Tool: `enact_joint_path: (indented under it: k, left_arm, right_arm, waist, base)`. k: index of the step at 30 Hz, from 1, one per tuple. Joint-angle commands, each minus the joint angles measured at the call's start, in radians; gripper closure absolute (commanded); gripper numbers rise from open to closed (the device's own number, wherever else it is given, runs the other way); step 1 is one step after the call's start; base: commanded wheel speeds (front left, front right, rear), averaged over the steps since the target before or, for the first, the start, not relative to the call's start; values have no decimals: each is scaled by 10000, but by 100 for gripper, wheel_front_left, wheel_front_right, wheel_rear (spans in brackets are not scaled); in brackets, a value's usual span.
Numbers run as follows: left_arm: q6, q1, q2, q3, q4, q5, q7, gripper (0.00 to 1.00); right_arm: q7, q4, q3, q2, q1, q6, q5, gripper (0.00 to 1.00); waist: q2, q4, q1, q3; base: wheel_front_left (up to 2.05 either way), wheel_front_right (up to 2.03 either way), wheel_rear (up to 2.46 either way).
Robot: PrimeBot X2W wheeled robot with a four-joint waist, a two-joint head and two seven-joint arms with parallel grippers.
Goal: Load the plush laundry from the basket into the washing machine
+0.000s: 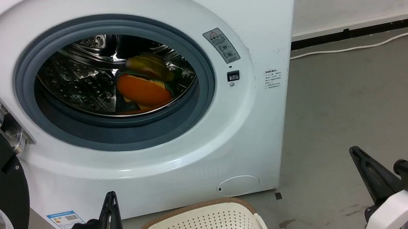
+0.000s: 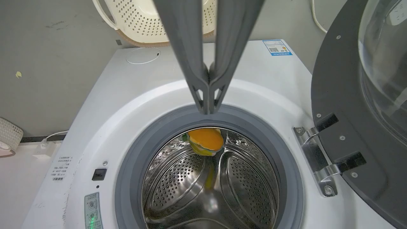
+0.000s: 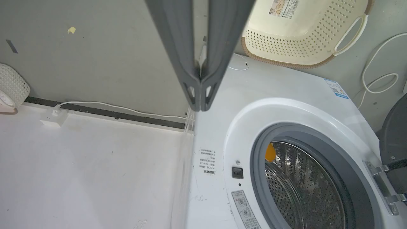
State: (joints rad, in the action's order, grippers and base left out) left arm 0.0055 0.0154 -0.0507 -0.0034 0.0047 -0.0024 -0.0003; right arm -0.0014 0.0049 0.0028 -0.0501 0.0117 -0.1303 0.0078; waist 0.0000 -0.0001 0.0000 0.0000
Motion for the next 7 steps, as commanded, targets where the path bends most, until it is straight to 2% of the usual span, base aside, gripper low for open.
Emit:
enact_joint_path:
  k: [1,7]
  left_arm:
    - [-55,-154,5,34,-47,24,3,100]
    - [-55,-154,5,34,-47,24,3,100]
  right_arm:
    - [14,-49,-28,-1,-117,-4,-78,100]
    - [14,-49,-28,-1,-117,-4,-78,100]
  waist:
    - [0,1,0,0]
    - [0,1,0,0]
  base:
    - [0,0,0]
    - [0,0,0]
